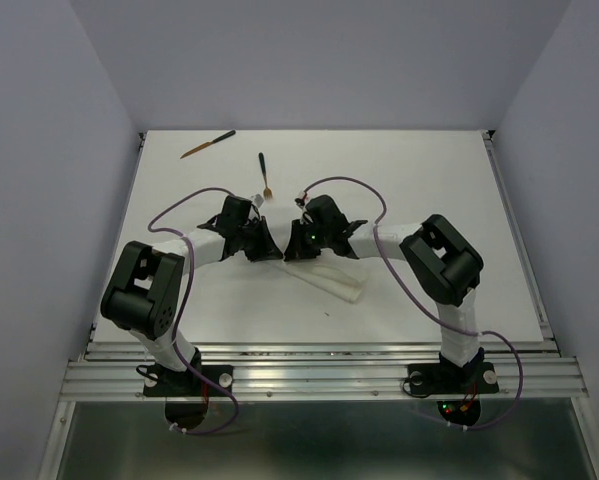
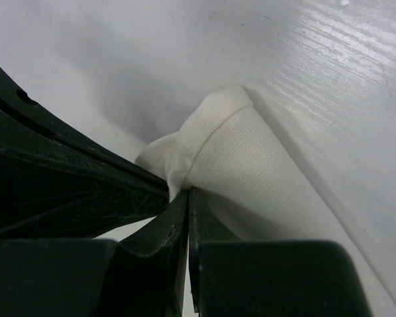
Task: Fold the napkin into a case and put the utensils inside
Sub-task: Grasp the top corner of the smaller rectangle folded napkin from the folded napkin.
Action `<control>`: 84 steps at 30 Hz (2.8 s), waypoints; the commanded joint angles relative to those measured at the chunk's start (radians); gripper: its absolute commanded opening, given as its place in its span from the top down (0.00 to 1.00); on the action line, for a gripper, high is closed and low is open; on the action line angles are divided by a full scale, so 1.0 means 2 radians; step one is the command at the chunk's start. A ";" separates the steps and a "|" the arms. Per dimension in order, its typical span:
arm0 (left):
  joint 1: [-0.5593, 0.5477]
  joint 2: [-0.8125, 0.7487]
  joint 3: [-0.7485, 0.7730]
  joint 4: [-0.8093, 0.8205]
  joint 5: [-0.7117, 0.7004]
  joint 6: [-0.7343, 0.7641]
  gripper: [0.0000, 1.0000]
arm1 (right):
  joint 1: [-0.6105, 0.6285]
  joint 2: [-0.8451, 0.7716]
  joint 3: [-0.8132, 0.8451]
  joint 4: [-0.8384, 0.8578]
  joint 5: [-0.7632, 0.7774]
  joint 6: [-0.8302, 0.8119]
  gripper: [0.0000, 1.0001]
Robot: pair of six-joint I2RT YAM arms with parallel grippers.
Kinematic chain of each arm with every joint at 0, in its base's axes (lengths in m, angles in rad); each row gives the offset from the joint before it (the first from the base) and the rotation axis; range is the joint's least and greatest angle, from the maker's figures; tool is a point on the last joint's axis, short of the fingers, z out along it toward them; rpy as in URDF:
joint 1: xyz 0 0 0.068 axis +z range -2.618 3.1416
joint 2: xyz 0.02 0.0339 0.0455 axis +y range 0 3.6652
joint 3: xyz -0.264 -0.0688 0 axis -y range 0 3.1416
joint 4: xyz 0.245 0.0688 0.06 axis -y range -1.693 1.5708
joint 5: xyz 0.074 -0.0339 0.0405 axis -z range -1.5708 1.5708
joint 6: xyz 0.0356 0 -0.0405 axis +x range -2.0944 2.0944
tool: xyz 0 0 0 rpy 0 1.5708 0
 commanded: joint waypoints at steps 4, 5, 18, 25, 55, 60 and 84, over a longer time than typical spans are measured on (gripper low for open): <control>-0.001 -0.011 0.023 0.011 0.025 0.004 1.00 | 0.016 0.041 0.028 -0.028 0.043 0.018 0.94; -0.001 -0.013 0.022 0.011 0.026 0.003 1.00 | 0.016 0.048 0.034 -0.045 0.061 0.018 0.94; -0.001 -0.023 0.016 0.038 0.062 -0.007 1.00 | 0.016 0.043 0.032 -0.087 0.132 0.008 0.93; 0.006 -0.035 -0.024 0.113 0.080 -0.030 1.00 | 0.016 0.033 0.026 -0.083 0.128 0.002 0.94; 0.014 -0.051 -0.051 0.112 0.064 -0.016 1.00 | 0.016 -0.061 -0.008 -0.015 0.132 0.045 0.90; 0.014 -0.052 -0.052 0.111 0.063 -0.016 1.00 | 0.016 -0.055 -0.010 -0.003 0.114 0.048 0.90; 0.014 -0.048 -0.051 0.117 0.069 -0.019 1.00 | 0.016 0.014 -0.009 0.082 -0.009 0.084 0.91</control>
